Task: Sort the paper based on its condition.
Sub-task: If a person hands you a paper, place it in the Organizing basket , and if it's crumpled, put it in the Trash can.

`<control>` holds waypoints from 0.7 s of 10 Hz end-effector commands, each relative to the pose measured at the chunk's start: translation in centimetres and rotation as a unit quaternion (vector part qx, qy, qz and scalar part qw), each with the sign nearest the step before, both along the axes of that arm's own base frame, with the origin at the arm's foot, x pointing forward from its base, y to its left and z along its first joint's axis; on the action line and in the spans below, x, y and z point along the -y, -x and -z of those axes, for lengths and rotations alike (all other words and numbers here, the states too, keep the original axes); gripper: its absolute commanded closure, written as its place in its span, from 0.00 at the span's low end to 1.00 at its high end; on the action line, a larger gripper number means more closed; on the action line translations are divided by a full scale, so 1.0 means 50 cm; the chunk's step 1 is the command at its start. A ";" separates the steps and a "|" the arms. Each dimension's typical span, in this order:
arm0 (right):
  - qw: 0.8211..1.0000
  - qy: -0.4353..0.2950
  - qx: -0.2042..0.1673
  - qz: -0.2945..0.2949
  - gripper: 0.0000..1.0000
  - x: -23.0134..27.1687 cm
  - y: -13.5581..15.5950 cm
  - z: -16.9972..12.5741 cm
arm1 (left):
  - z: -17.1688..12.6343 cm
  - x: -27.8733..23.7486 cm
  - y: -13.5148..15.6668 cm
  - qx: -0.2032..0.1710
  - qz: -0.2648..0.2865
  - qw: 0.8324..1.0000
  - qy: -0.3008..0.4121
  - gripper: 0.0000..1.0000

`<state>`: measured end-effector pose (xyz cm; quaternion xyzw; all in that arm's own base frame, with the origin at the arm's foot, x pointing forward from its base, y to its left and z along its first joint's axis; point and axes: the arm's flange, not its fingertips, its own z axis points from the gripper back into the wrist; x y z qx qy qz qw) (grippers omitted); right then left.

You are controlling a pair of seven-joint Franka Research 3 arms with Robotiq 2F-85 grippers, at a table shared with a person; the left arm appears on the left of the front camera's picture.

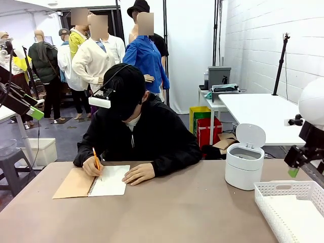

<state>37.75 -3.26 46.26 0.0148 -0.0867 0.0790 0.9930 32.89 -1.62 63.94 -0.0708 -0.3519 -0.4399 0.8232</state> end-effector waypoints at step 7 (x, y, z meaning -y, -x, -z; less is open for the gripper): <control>0.969 -0.115 0.112 -0.190 0.00 -0.197 -0.111 -0.117 | 0.000 -0.003 -0.001 0.000 0.003 1.000 0.006 0.00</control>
